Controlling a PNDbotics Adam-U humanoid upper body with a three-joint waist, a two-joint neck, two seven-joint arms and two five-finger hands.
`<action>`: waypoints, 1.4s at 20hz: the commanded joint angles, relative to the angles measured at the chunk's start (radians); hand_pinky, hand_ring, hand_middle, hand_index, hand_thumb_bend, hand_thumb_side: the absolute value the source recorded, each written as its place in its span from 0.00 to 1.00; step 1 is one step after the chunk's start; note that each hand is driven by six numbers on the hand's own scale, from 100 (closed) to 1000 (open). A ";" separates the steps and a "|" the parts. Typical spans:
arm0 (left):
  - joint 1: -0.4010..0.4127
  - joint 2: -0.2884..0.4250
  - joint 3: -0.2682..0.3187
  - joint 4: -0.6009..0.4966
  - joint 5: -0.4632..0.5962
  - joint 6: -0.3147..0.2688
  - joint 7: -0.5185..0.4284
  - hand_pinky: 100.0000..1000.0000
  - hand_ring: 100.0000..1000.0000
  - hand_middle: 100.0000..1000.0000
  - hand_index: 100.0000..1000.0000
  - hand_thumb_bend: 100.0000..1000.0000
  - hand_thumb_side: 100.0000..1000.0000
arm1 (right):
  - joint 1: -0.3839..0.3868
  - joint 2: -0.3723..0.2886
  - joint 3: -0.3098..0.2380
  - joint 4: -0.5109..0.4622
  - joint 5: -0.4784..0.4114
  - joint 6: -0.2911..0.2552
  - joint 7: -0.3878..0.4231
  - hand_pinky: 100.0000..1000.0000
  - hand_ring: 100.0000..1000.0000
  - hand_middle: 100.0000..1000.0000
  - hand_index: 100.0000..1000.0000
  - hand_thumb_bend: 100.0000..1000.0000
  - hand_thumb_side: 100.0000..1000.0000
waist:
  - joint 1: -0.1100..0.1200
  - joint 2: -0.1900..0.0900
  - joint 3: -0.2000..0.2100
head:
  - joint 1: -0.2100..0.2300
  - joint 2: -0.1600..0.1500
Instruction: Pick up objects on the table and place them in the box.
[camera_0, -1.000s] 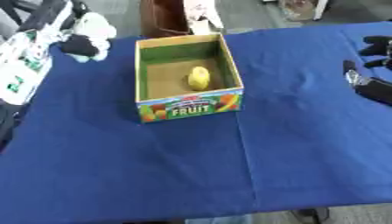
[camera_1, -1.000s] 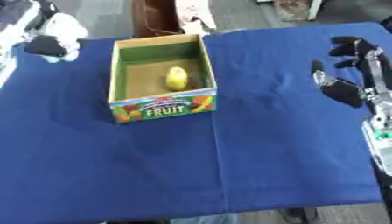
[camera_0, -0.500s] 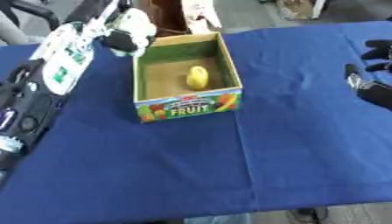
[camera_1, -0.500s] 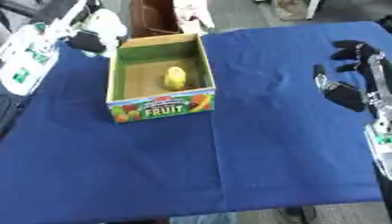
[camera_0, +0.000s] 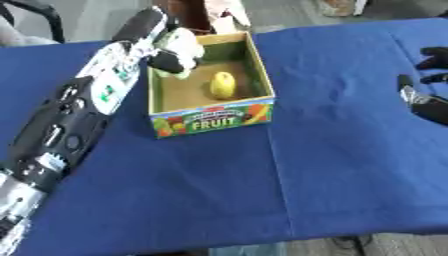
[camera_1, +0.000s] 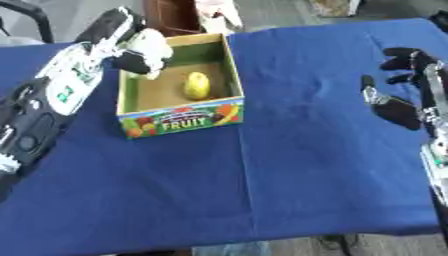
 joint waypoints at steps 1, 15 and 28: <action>-0.018 0.003 -0.005 0.000 0.009 -0.017 -0.004 0.50 0.34 0.31 0.54 0.55 0.23 | -0.018 -0.009 -0.005 -0.007 -0.001 -0.003 0.005 0.59 0.71 0.53 0.76 0.18 0.00 | -0.007 -0.013 0.000 | 0.002 -0.006; 0.007 -0.004 -0.018 -0.035 0.082 -0.078 -0.025 0.61 0.58 0.60 0.72 0.79 0.04 | -0.013 -0.003 -0.006 -0.005 -0.003 -0.006 0.009 0.59 0.71 0.53 0.76 0.15 0.00 | -0.011 -0.014 0.001 | 0.000 -0.006; 0.108 0.072 0.025 -0.306 0.301 -0.041 0.018 0.62 0.60 0.64 0.74 0.90 0.22 | -0.009 -0.005 -0.010 -0.003 -0.004 -0.008 0.009 0.59 0.70 0.53 0.76 0.14 0.00 | -0.014 -0.015 0.018 | -0.013 -0.012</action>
